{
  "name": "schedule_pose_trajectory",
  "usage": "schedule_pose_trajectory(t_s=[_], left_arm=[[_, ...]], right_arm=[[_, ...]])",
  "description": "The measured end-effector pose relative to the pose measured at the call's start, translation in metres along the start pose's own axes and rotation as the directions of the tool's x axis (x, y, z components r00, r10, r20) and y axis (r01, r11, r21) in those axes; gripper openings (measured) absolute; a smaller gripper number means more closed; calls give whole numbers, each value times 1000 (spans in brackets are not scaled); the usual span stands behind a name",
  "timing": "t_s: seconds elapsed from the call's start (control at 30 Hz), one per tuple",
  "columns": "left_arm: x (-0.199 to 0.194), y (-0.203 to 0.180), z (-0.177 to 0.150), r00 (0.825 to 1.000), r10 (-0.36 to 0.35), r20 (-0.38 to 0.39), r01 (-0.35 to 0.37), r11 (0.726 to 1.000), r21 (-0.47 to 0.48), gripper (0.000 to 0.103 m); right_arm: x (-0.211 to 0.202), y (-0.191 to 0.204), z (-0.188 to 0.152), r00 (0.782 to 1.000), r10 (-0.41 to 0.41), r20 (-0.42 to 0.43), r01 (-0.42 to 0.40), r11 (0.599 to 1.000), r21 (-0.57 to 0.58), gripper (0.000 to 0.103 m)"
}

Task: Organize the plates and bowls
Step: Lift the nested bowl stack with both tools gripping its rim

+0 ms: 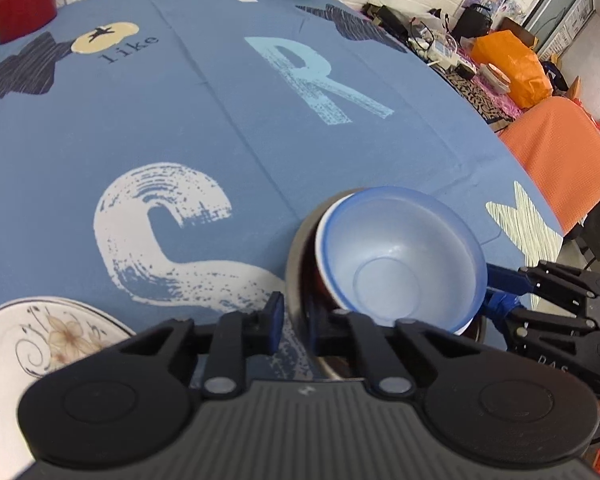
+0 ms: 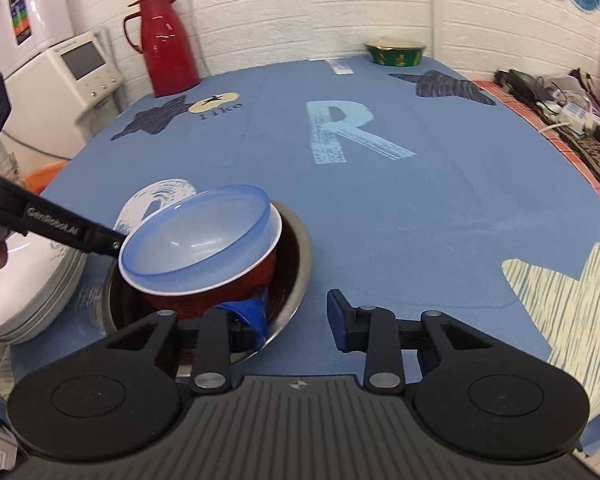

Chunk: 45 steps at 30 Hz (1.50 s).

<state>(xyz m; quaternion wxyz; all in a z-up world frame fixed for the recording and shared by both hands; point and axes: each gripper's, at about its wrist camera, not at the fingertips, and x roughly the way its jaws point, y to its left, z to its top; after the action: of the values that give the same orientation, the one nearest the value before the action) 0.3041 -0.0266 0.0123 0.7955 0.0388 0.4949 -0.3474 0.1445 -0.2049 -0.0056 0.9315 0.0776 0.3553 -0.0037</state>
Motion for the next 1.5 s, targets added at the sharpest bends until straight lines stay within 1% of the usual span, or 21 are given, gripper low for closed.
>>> schedule_pose_trajectory(t_s=[0.07,0.17,0.23,0.3,0.37,0.43,0.5,0.53,0.57,0.63,0.73,0.77,0.83,0.93,1.0,1.03,1.1,1.2,1.23,1.37,1.5], left_arm=[[0,-3,-2,1000,22,21,-22,1000,6,0],[0,-5,-3,999,39,31,-39,999,-3,0],[0,-5,-5,998,46,38,-45,999,-8,0],[-1,-5,-6,998,49,47,-48,999,-15,0],[-1,-6,-7,998,50,48,-49,999,-16,0],[-1,-5,-7,998,48,40,-48,999,-11,0],[-1,-4,-5,999,41,20,-41,999,-10,0],[0,-2,-3,999,32,6,-32,999,-14,0],[0,-1,-1,1000,25,-5,-25,1000,-18,0],[1,2,2,1000,15,-26,-16,999,-29,0],[2,0,2,999,11,-36,-11,1000,-7,0],[3,-1,2,999,10,-36,-10,1000,-6,0],[3,-1,0,1000,8,-29,-8,1000,-6,0],[2,0,-2,1000,2,-15,-2,1000,-8,0],[1,0,-4,1000,3,-9,-3,1000,-4,0],[1,0,-4,1000,5,-3,-5,1000,-1,0],[0,2,-4,1000,7,10,-7,1000,-11,0],[-1,7,-4,1000,-1,16,2,999,-38,0],[-1,8,-3,1000,-3,15,4,999,-40,0],[-1,7,-4,1000,2,21,-1,999,-52,0],[-2,8,-8,999,2,49,2,997,-72,0]], right_arm=[[-1,-3,-1,1000,25,-9,-25,1000,13,16],[0,-3,0,999,36,-17,-35,999,21,16],[0,1,0,999,29,-14,-29,1000,-5,16],[-1,4,-2,1000,29,-3,-29,999,-43,13],[-1,1,0,999,50,-10,-51,998,-44,11],[2,-7,5,995,89,-45,-90,996,-18,11],[7,-18,14,983,143,-117,-138,989,46,12],[12,-25,19,971,174,-165,-158,982,104,13],[18,-32,24,954,207,-216,-173,971,167,14],[27,-38,33,926,236,-294,-172,958,228,17],[35,-34,43,899,215,-382,-120,959,257,17],[36,-31,44,894,194,-403,-91,961,260,18],[38,-23,46,894,148,-423,-42,967,250,19],[40,-16,47,897,104,-429,-28,983,179,20],[38,-14,46,902,96,-420,-25,985,171,20],[35,-17,45,907,101,-409,-32,984,173,18],[33,-18,43,909,134,-396,-68,982,176,13],[31,-19,37,906,189,-379,-119,972,200,12],[33,-20,37,901,211,-378,-136,967,215,12],[32,-25,34,900,244,-361,-156,954,256,11],[28,-27,30,905,275,-324,-196,947,255,9]])
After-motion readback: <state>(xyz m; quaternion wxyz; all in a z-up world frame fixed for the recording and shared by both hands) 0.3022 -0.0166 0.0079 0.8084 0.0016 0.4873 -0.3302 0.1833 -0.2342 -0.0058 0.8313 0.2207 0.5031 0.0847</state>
